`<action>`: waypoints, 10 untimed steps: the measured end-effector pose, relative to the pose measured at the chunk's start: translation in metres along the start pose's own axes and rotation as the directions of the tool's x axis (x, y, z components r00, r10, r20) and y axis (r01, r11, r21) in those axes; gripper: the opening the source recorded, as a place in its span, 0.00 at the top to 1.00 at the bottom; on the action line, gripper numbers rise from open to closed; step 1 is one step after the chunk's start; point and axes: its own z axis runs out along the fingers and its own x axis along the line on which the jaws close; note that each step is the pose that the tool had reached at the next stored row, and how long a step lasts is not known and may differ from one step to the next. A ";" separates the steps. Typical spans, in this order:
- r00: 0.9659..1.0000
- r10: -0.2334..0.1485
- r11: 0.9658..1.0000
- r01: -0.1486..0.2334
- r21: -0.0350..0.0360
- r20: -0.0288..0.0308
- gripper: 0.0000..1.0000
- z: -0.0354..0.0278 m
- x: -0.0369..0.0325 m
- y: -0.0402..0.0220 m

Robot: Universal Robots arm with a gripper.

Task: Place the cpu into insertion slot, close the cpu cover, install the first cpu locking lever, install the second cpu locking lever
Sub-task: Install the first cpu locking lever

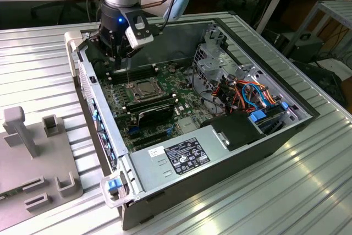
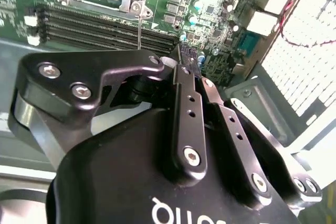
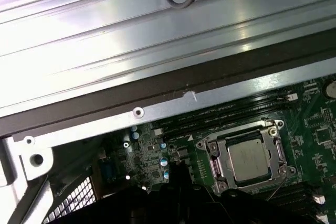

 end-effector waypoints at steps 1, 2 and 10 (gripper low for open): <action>1.000 -0.010 1.000 0.010 0.000 0.000 0.89 0.0002 0.0002 0.0004; 1.000 -0.016 1.000 0.016 0.000 0.000 0.89 0.0002 0.0002 0.0012; 0.999 -0.039 0.999 0.039 0.000 0.000 0.89 0.0006 -0.0032 0.0127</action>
